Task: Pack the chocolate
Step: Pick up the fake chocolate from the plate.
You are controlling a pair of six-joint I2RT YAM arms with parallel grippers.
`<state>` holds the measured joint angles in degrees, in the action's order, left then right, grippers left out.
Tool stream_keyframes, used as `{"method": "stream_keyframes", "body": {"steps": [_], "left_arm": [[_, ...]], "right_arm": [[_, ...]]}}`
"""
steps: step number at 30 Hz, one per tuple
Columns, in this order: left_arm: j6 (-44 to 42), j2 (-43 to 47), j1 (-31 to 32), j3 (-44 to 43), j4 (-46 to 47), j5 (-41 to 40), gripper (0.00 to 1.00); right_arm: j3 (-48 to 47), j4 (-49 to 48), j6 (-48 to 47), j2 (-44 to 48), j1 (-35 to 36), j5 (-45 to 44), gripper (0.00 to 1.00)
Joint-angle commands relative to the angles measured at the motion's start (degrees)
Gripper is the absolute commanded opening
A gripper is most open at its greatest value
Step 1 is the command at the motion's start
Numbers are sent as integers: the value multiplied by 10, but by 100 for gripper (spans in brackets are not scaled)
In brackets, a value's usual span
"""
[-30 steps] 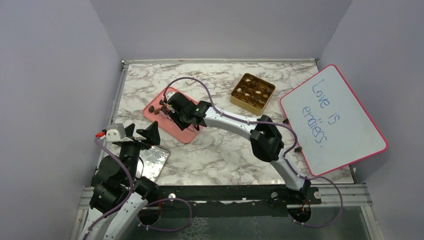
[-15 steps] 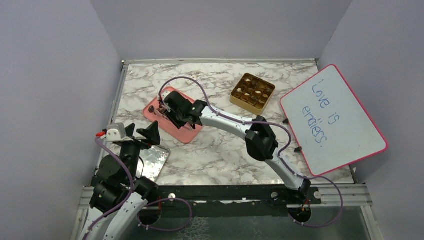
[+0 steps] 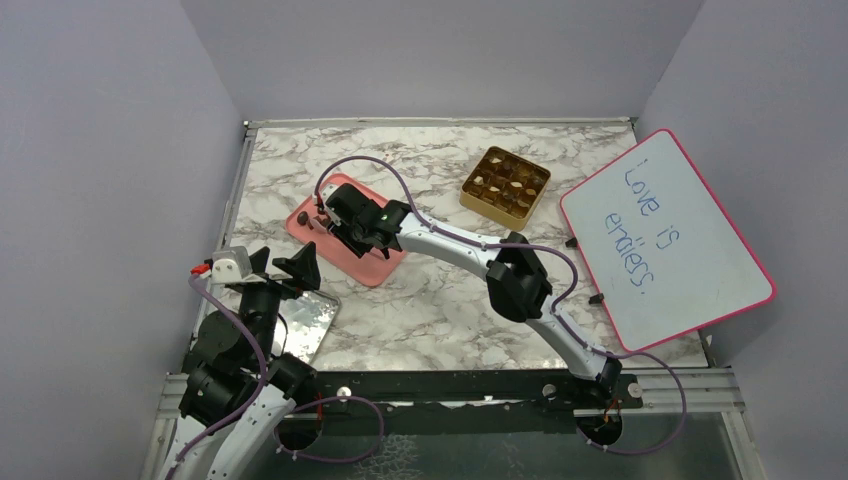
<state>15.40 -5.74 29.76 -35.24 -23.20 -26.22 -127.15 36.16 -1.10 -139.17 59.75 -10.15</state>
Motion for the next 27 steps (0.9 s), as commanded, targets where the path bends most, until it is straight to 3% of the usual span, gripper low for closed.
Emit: {"method": "stream_keyframes", "body": {"steps": [1,13,17,27], "left_arm": [[-4,11,-1,-5,10,-8,99],[-3,19,-1,-4,6,-7,99],[0,23,-1,-4,6,-10,99],[3,12,-1,-1,15,-3,99]], "right_arm": [[-16,9,-11,-8,5,-20,40],[8,17,0,5,5,2,38],[25,7,4,17,5,15,33],[134,-15,9,95,4,-13,28]]}}
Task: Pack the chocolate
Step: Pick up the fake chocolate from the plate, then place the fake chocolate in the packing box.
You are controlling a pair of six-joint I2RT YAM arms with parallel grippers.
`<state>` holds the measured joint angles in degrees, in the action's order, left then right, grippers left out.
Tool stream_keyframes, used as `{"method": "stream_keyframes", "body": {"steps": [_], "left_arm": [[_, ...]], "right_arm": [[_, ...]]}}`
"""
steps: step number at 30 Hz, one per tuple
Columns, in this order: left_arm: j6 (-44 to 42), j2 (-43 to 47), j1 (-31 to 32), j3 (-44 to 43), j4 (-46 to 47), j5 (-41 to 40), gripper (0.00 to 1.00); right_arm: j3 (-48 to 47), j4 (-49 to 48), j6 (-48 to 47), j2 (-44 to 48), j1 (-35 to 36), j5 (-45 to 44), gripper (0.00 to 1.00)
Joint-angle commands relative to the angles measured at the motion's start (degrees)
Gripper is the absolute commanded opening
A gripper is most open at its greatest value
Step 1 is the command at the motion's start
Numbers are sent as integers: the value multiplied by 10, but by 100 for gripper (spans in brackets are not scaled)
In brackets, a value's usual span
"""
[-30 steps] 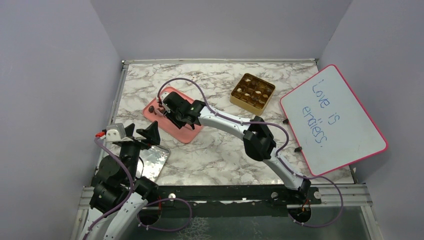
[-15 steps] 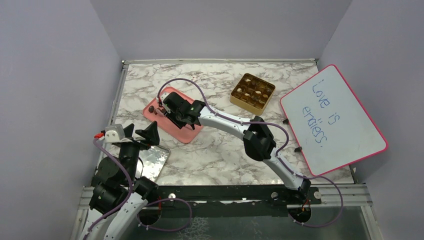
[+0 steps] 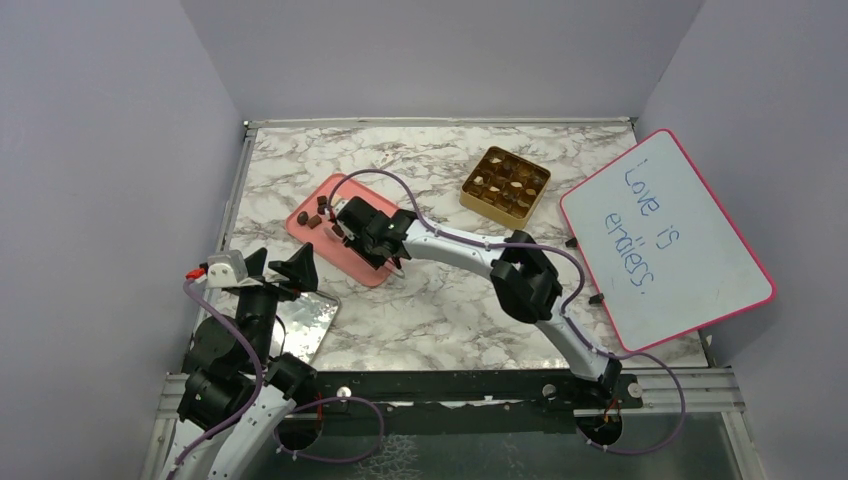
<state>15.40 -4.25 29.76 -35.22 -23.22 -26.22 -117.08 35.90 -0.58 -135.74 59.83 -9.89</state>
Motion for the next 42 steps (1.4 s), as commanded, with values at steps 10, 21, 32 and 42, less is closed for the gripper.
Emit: {"method": "stream_keyframes", "body": {"steps": [10,21,32,42], "left_arm": [[-8,-54,-1,-7,20,14,99],[21,-77,-1,-26,-2,66,99],[7,-140,-1,-22,1,127,99],[-6,-143,-1,6,19,133,99]], "right_arm": [[127,3,48,156,-4,-22,27],[228,14,85,265,-35,-24,27],[352,40,100,415,-139,-38,28],[426,34,112,492,-249,-20,28]]}}
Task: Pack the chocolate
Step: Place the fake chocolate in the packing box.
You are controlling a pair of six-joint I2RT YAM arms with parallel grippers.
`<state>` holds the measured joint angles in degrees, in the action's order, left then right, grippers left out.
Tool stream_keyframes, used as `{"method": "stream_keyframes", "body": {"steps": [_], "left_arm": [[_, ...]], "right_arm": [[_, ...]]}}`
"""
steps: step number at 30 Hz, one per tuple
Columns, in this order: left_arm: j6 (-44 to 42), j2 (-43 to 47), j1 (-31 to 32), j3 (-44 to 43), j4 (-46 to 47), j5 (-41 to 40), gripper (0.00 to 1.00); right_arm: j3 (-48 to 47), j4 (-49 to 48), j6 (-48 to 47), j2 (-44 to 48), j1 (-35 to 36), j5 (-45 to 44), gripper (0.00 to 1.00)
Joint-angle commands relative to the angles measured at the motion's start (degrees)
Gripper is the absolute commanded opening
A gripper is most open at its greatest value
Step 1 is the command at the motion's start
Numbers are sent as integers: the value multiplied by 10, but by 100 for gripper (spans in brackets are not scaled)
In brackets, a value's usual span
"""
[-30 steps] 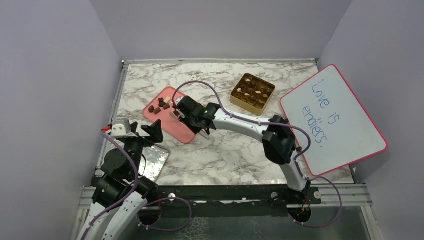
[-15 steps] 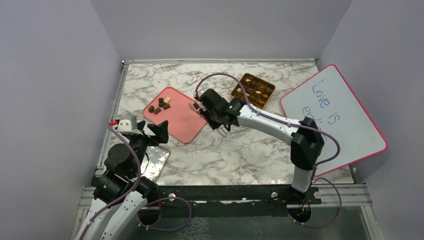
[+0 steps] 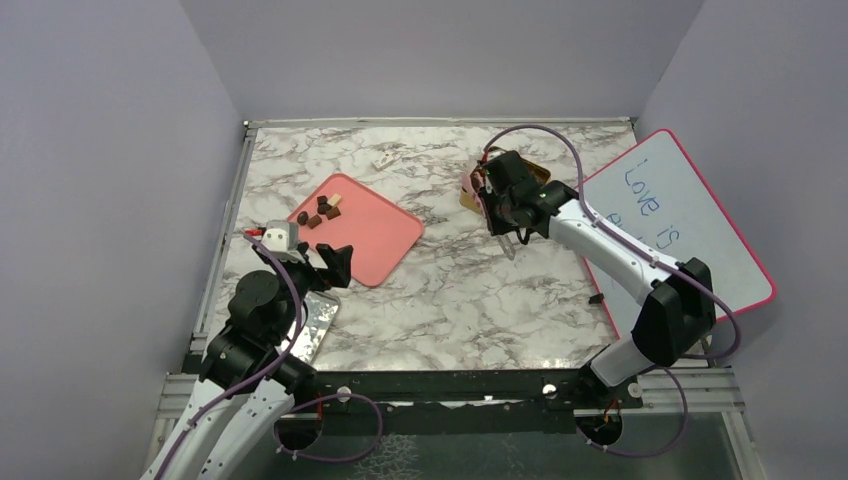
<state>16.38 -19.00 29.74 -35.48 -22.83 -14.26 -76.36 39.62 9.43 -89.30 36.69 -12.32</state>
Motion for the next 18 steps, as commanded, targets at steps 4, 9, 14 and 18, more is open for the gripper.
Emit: {"method": "stream_keyframes", "body": {"steps": [4,9,14,18], "left_arm": [[-20,6,-1,13,19,13,99],[-22,13,-2,16,16,22,99],[-20,28,-1,18,16,16,99],[-20,31,-1,19,16,16,99]], "right_arm": [[23,13,12,25,-50,-2,29],[34,36,10,33,-85,-20,30],[54,31,6,41,-133,-6,31],[74,22,3,49,-155,7,31]]}}
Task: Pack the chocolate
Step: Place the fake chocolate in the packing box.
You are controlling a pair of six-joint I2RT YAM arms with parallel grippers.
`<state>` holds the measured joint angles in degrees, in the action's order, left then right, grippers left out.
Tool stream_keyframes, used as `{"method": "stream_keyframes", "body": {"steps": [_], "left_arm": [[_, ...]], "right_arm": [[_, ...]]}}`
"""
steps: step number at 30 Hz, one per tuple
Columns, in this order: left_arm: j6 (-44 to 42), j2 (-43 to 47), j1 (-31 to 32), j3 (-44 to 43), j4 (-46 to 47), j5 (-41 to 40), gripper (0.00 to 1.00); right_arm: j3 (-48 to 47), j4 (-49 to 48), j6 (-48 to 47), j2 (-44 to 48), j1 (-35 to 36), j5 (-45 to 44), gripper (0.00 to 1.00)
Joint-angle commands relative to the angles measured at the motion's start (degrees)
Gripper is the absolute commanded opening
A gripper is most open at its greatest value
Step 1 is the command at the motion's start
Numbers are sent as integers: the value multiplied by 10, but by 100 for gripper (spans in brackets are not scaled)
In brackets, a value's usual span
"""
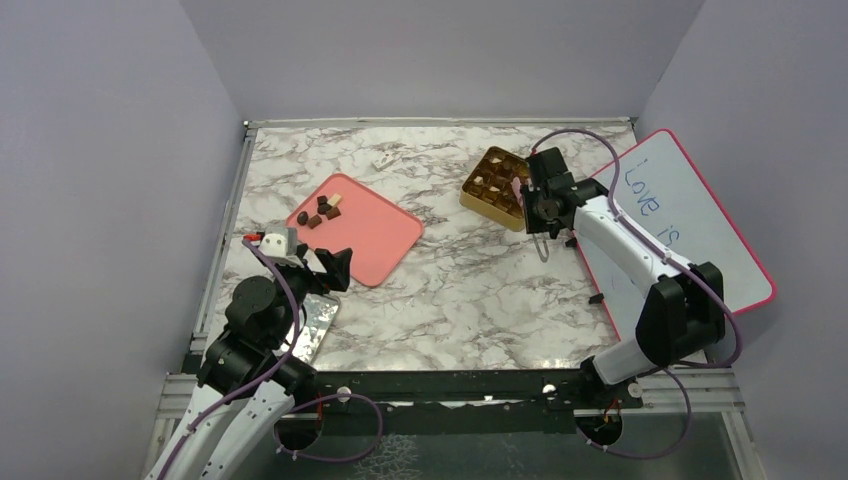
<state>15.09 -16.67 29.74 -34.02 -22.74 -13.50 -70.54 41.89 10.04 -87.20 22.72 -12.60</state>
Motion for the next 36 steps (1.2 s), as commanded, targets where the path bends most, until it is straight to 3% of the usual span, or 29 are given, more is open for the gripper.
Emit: {"method": "stream_keyframes", "body": {"steps": [1,24,36], "left_arm": [[-8,8,-1,4,15,9,99],[-4,1,-1,4,12,9,99],[2,-47,-2,-6,8,34,99]], "right_arm": [[22,-6,-5,31,-20,16,31],[28,-24,-6,35,-34,11,40],[40,-41,-20,70,-34,106,39]]}}
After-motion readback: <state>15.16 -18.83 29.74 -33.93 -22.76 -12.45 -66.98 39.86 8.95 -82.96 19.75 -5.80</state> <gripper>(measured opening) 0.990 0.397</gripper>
